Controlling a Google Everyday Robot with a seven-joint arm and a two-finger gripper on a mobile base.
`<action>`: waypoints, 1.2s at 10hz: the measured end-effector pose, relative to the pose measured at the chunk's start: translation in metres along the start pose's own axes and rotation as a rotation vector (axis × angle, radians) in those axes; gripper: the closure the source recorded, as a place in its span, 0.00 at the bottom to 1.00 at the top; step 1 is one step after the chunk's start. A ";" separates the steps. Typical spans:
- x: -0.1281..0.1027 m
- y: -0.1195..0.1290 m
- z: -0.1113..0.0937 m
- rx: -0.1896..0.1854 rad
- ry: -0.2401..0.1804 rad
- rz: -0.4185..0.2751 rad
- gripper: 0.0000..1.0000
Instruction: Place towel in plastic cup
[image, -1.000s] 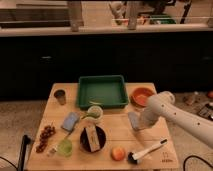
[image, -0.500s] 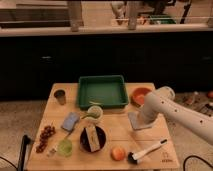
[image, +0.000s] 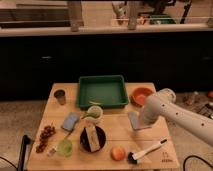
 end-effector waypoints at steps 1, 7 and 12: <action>0.001 0.000 0.001 0.000 0.004 0.003 0.28; -0.004 -0.004 0.010 -0.017 0.004 -0.005 0.20; 0.007 -0.011 0.029 -0.029 0.024 0.021 0.20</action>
